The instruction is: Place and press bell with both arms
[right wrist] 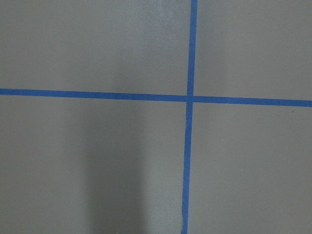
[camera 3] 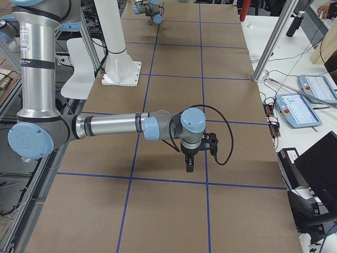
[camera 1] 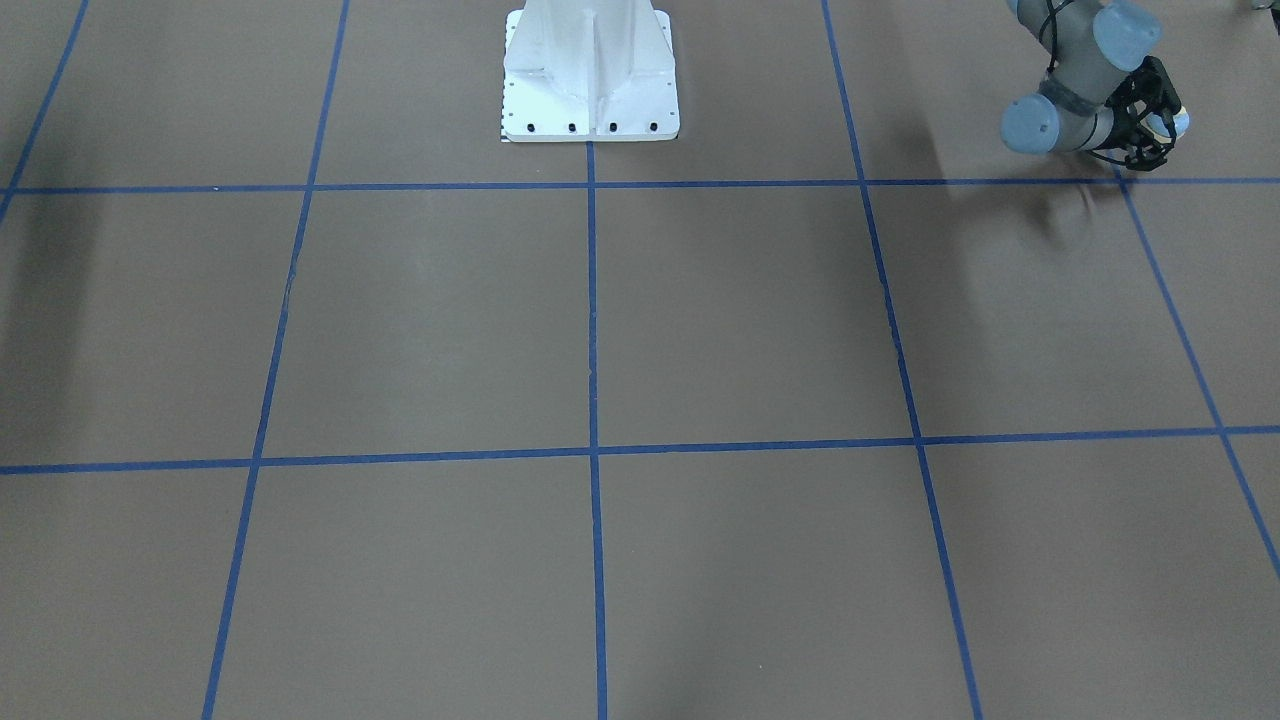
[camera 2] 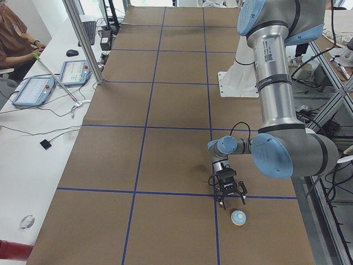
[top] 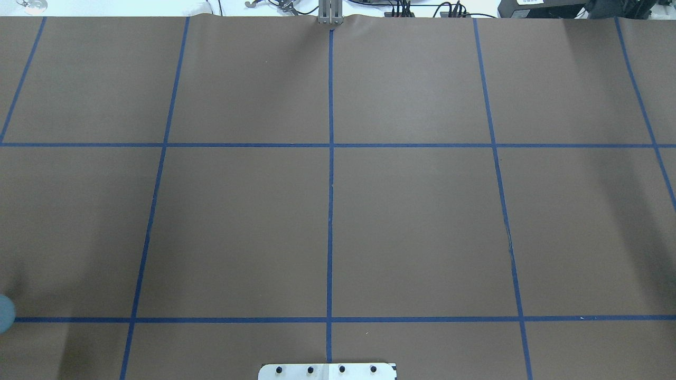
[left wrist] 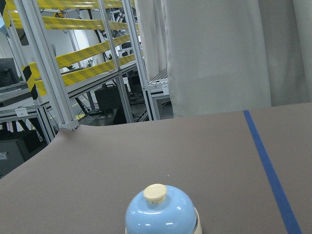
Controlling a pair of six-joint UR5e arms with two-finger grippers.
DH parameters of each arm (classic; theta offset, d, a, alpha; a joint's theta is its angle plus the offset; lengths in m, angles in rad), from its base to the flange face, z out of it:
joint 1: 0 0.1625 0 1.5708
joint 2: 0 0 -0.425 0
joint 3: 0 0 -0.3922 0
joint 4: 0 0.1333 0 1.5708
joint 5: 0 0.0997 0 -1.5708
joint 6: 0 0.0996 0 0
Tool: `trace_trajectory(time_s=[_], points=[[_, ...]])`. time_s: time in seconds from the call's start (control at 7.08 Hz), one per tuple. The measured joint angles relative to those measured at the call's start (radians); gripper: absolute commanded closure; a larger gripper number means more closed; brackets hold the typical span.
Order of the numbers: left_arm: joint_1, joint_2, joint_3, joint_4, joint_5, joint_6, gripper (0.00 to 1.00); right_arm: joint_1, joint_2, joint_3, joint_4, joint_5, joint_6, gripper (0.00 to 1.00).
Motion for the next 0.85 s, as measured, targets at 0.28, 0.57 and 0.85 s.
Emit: trace_trajectory(time_s=[0.28,0.57,0.85], points=[[0.001,0.044,0.003,-0.054,0.001,0.0,0.0,0.0,0.001,0.004,0.0,-0.001,0.0,0.0],[0.002,0.055,0.009,-0.085,0.001,-0.016,0.0,0.0,0.001,0.016,0.0,-0.001,0.0,0.0],[0.007,0.054,0.015,-0.101,0.001,-0.042,0.0,0.0,0.001,0.02,0.0,0.0,0.0,0.0]])
